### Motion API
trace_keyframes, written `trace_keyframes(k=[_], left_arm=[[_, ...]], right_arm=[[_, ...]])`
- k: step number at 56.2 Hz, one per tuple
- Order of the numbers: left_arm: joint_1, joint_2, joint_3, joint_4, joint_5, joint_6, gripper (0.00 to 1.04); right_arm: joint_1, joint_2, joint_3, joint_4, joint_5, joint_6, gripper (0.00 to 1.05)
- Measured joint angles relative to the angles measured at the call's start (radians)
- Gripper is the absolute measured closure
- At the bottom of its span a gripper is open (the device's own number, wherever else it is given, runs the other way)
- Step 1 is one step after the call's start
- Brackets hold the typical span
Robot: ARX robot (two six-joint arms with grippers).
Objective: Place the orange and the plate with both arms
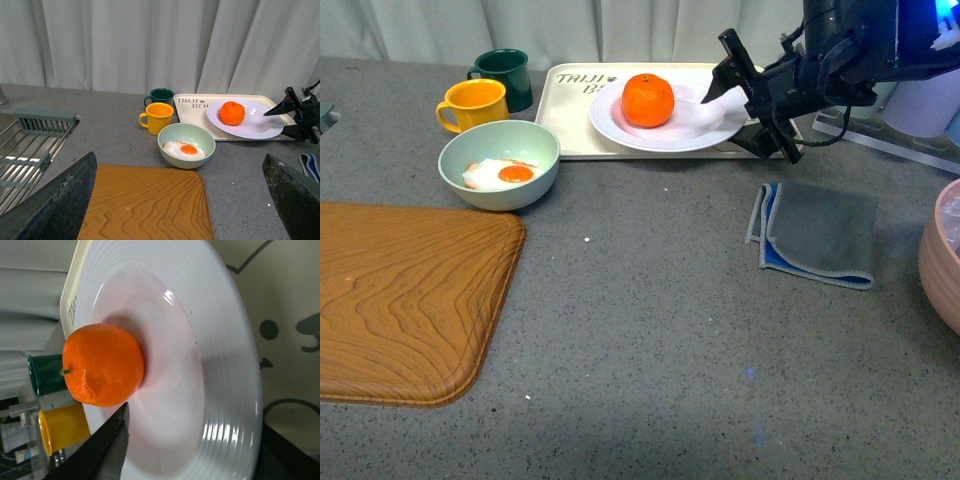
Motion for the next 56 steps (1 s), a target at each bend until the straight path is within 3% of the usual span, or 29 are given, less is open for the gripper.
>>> trace_keyframes(k=[11,15,16,18,20,24,31,43,56], left_arm=[[0.000,0.000,0.000,0.000,0.000,0.000,0.07],[0.000,0.000,0.000,0.000,0.000,0.000,0.07],[0.000,0.000,0.000,0.000,0.000,0.000,0.07],[0.000,0.000,0.000,0.000,0.000,0.000,0.07],[0.000,0.000,0.000,0.000,0.001,0.000,0.07],[0.000,0.000,0.000,0.000,0.000,0.000,0.07],[0.000,0.000,0.000,0.000,0.000,0.000,0.07],[0.000,0.000,0.000,0.000,0.000,0.000,0.07],[0.000,0.000,0.000,0.000,0.000,0.000,0.07]], right_arm=[[-0.001,-0.185,-0.230,0.071,0.003,-0.158,0.12],[-0.004,-0.280,-0.337,0.140,0.006,-0.203,0.09],[-0.003,-0.307,-0.373,0.172,0.026,-0.233,0.10],[0.003,-0.357,-0.470,0.350,0.164,-0.331,0.16],[0.007,-0.418,-0.614,0.637,0.395,-0.501,0.26],[-0.001,-0.526,-0.857,0.979,0.568,-0.734,0.42],[-0.029,-0.657,-1.107,1.174,0.569,-0.857,0.63],[-0.068,-0.859,-1.422,1.254,0.537,-0.912,1.01],[-0.092,-1.096,-1.631,1.235,0.507,-0.921,1.04]])
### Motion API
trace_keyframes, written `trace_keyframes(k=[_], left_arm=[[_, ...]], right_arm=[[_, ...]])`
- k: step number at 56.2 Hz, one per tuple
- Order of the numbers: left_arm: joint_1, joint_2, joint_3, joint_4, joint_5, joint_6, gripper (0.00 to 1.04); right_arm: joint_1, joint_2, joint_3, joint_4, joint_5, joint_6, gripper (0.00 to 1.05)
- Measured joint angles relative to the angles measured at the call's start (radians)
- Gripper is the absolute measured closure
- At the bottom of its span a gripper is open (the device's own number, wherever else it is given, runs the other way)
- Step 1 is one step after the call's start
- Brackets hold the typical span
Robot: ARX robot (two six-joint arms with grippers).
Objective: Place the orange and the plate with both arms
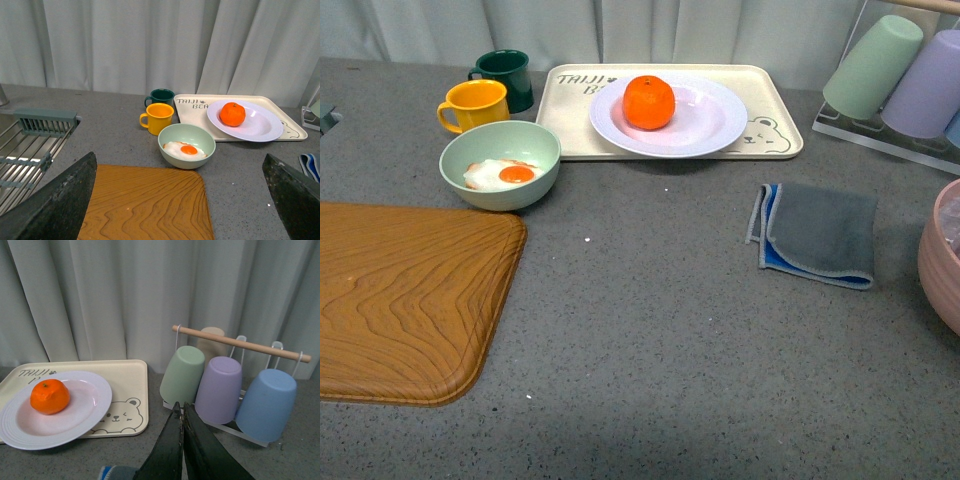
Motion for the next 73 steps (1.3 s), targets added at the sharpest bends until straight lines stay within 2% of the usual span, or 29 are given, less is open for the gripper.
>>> trace_keyframes(k=[8,11,23,44,73], left_arm=[[0.000,0.000,0.000,0.000,0.000,0.000,0.07],[0.000,0.000,0.000,0.000,0.000,0.000,0.07],[0.000,0.000,0.000,0.000,0.000,0.000,0.07],[0.000,0.000,0.000,0.000,0.000,0.000,0.07],[0.000,0.000,0.000,0.000,0.000,0.000,0.07]], right_arm=[[-0.017,-0.101,-0.107,-0.007,-0.011,0.000,1.04],[-0.050,-0.164,-0.155,-0.021,-0.064,0.000,1.04],[-0.072,-0.323,-0.253,-0.084,-0.068,0.000,1.04],[-0.073,-0.649,-0.363,-0.299,-0.070,0.000,1.04],[-0.073,-1.009,-0.405,-0.607,-0.071,0.000,1.04]])
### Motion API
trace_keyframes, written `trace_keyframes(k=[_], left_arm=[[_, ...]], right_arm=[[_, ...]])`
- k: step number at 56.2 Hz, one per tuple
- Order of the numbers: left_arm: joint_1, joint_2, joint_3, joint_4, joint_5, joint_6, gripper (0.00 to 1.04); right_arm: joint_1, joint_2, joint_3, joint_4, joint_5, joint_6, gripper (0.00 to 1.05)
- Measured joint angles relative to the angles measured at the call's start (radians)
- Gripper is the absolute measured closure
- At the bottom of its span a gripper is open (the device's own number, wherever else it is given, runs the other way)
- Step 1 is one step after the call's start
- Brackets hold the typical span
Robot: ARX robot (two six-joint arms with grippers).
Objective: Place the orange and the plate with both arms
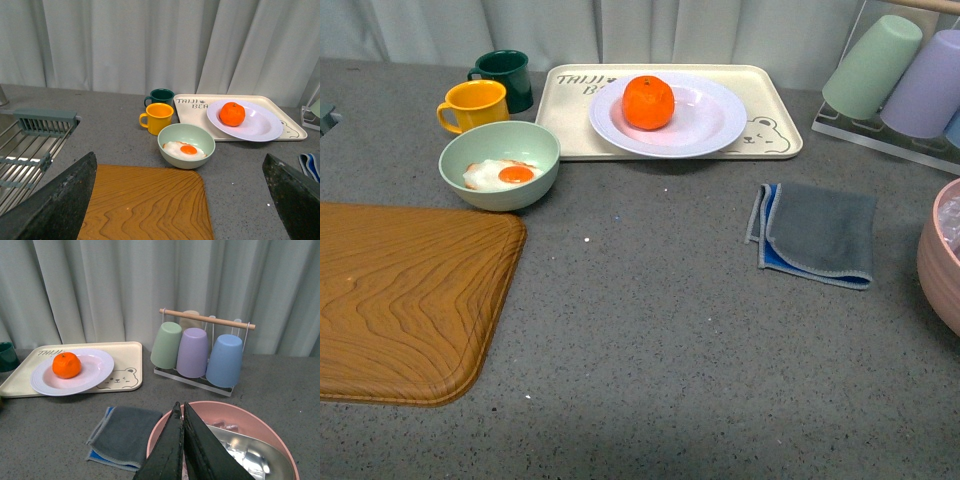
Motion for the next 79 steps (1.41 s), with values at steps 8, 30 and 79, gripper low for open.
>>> trace_keyframes(k=[8,30,79], left_arm=[[0.000,0.000,0.000,0.000,0.000,0.000,0.07],[0.000,0.000,0.000,0.000,0.000,0.000,0.07],[0.000,0.000,0.000,0.000,0.000,0.000,0.07]], right_arm=[[0.000,-0.086,0.000,-0.080,0.000,0.000,1.04],[0.000,-0.261,0.000,-0.247,0.000,0.000,1.04],[0.000,-0.578,0.000,-0.570,-0.003,-0.001,0.90]])
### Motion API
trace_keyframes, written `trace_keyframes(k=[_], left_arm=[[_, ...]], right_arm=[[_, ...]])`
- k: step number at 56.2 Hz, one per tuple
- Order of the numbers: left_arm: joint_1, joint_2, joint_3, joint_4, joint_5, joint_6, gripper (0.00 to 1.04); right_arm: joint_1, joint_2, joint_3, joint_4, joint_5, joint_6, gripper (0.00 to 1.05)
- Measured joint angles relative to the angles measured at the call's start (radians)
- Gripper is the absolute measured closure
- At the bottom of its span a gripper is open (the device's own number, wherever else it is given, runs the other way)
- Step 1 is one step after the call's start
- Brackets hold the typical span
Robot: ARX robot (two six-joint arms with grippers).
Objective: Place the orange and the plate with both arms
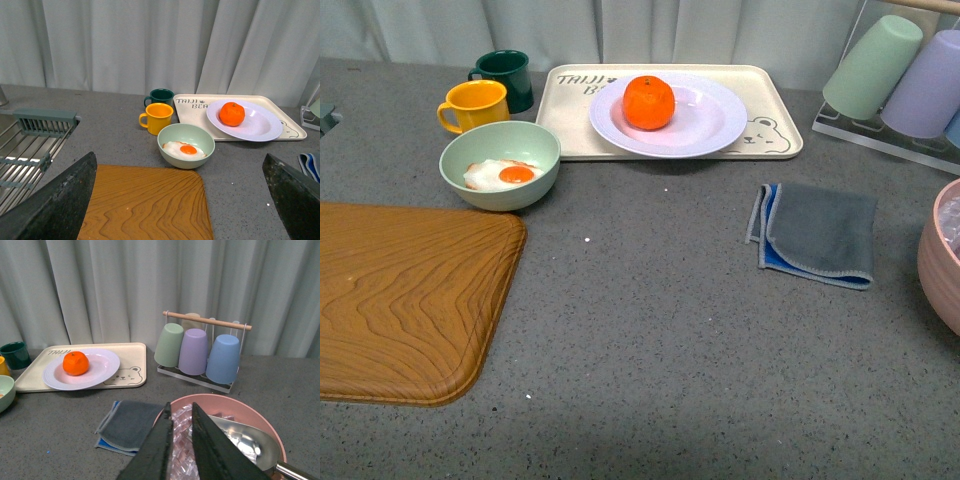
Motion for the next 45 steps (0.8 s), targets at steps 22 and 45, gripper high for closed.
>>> trace_keyframes(k=[22,45], left_arm=[[0.000,0.000,0.000,0.000,0.000,0.000,0.07],[0.000,0.000,0.000,0.000,0.000,0.000,0.07]], right_arm=[[0.000,-0.001,0.000,0.000,0.000,0.001,0.08],[0.000,-0.001,0.000,0.000,0.000,0.001,0.09]])
